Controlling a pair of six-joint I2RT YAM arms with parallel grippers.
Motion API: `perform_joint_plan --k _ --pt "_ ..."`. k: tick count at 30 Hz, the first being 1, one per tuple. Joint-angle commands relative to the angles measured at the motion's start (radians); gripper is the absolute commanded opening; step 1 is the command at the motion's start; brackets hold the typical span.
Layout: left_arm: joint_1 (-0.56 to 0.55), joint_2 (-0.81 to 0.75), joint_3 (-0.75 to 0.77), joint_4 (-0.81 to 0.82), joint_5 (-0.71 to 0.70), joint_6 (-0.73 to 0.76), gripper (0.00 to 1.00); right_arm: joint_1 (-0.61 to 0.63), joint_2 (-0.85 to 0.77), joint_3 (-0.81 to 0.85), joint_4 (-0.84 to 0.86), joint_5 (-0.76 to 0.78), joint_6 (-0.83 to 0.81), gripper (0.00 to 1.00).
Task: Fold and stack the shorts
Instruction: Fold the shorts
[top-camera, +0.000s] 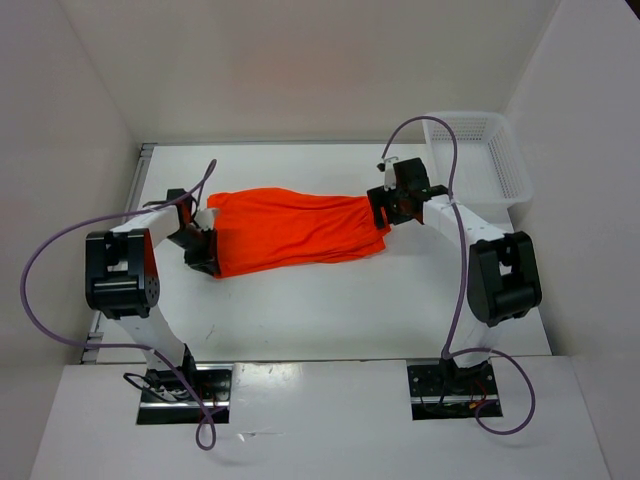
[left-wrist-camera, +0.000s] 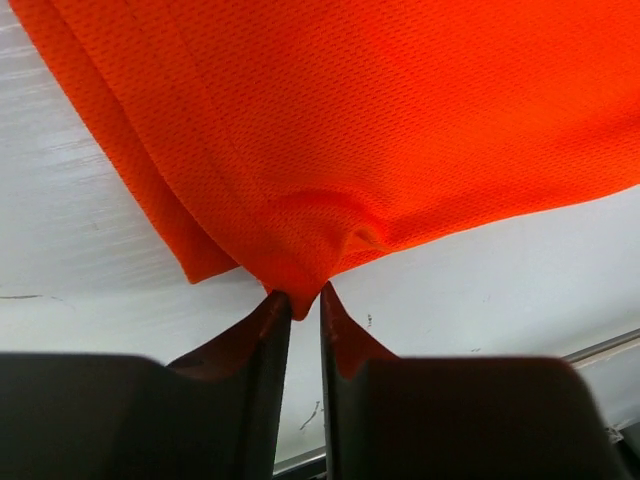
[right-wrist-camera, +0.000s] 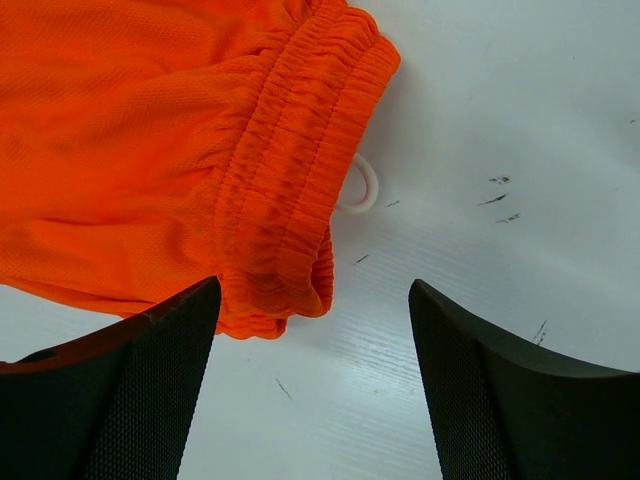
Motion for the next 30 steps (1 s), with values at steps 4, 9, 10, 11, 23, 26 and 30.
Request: perform_joint_plan --k 4,9,10,11,23,26,30 --pt "-0.003 0.013 0.030 -0.044 0.037 0.005 0.13 -0.003 0.012 -0.015 0.058 0.013 -0.003 0.81" --pt "-0.003 0.001 0.048 -0.079 0.055 0.005 0.03 -0.003 0.003 -0.066 0.058 -0.041 -0.022 0.78" --pt "0.006 0.000 0.049 -0.093 0.066 0.005 0.02 -0.003 0.003 -0.066 0.048 -0.069 -0.022 0.76" --pt "0.006 -0.010 0.064 -0.093 0.066 0.005 0.02 -0.003 0.003 -0.066 0.039 -0.098 -0.022 0.75" --pt "0.015 -0.029 0.162 -0.127 0.087 0.005 0.00 -0.003 0.055 -0.075 0.094 -0.155 -0.031 0.48" --pt "0.024 -0.029 0.185 -0.127 0.087 0.005 0.00 -0.003 0.064 -0.075 0.117 -0.143 -0.040 0.33" --pt "0.024 -0.018 0.219 -0.127 0.078 0.005 0.00 -0.003 0.074 -0.075 0.142 -0.106 -0.058 0.08"
